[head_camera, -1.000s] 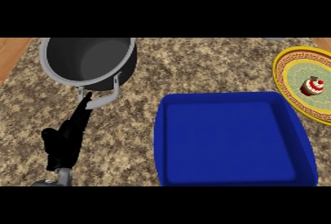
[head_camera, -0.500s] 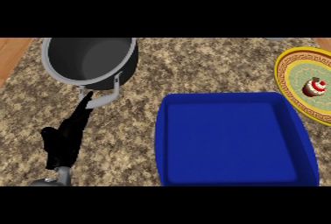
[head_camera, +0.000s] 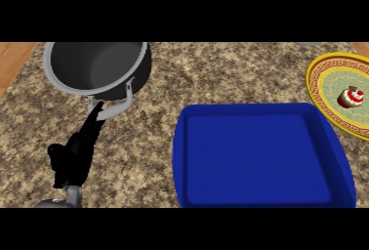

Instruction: Pick the cupcake from the tray and place it in the plate

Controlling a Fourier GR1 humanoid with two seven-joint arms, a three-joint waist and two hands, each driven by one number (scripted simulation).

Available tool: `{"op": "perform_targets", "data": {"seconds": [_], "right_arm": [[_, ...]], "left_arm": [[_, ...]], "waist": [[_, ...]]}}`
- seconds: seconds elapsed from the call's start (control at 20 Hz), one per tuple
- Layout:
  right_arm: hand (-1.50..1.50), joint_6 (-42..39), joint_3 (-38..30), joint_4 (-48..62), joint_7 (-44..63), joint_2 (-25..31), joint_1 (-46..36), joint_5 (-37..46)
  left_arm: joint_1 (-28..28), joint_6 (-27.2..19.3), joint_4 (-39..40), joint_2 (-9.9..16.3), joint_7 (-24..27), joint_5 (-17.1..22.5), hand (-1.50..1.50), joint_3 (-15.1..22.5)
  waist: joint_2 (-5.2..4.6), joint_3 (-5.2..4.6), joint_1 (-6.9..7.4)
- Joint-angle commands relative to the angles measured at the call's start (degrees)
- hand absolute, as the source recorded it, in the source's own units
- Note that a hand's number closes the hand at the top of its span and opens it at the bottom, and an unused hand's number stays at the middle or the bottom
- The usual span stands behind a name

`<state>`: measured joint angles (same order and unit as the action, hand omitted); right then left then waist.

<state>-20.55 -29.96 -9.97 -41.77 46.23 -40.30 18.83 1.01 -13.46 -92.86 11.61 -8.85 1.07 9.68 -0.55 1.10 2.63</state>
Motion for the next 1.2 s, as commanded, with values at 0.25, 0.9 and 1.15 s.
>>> {"op": "perform_targets", "data": {"seconds": [0.25, 0.9, 1.15], "right_arm": [[-1.50, 3.04, -0.04, 1.28, -1.10, 1.06, 1.77, 0.68], [-1.50, 4.09, -2.32, 2.89, -1.20, 4.67, 3.60, -0.80], [-1.50, 3.71, -3.20, 3.08, -2.90, 5.25, 5.27, -1.50]], "left_arm": [[0.75, 0.31, 7.66, -0.28, -1.98, 0.26, 0.00, -1.50], [-0.65, 0.97, 3.66, -0.14, -3.95, 0.44, 0.00, -0.93], [0.60, 0.69, 4.39, -0.59, -4.30, 0.56, 0.00, -1.49]], "waist": [[-1.21, -0.71, -0.18], [-1.20, -0.53, 0.71], [-1.31, -0.50, 0.19]]}}
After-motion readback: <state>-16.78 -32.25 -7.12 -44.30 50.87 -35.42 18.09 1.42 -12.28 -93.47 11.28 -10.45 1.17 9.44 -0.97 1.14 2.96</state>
